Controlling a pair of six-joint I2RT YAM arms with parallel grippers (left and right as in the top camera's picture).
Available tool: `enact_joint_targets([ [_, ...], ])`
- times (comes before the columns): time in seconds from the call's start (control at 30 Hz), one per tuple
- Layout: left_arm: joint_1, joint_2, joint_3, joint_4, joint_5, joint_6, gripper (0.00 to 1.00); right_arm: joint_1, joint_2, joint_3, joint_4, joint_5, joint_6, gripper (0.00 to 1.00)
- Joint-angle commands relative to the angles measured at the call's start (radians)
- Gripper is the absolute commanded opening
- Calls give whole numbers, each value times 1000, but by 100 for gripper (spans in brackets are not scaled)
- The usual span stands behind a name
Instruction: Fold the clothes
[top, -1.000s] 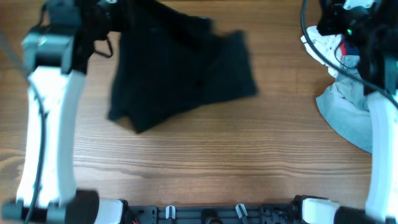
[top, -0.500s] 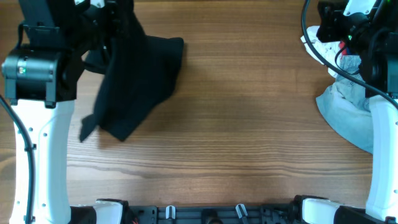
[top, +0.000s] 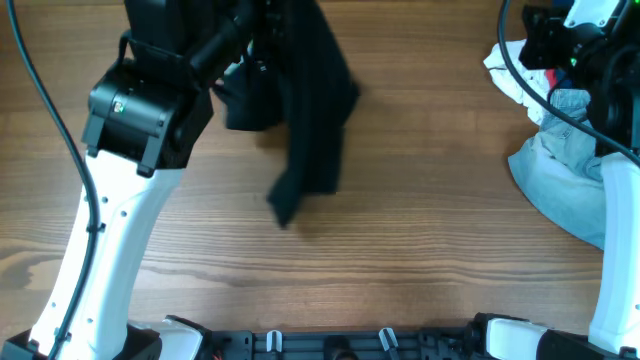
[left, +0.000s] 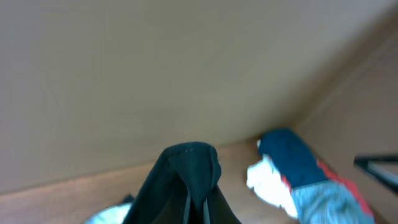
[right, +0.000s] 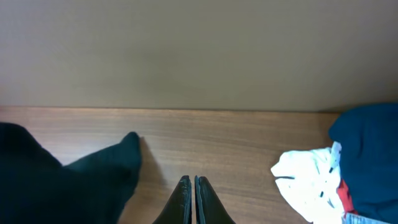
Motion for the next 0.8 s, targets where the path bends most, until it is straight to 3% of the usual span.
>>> enact_joint_targets([
  [0.0, -21, -21, 161, 72, -44, -47, 4, -5, -3, 10, -8, -21, 16, 4],
  [0.2, -62, -21, 345, 79, -95, -47, 4, -5, -3, 10, -13, -64, 14, 4],
  [0.37, -111, -18, 387, 83, -186, -46, 4, -5, -3, 10, -25, -166, -5, 8],
  [0.57, -126, 47, 387, 93, -273, -45, 4, 15, -3, 10, -138, -476, -222, 35],
  [0.77, -126, 127, 387, 162, -286, -46, 4, 156, -3, 10, -285, -536, -355, 52],
])
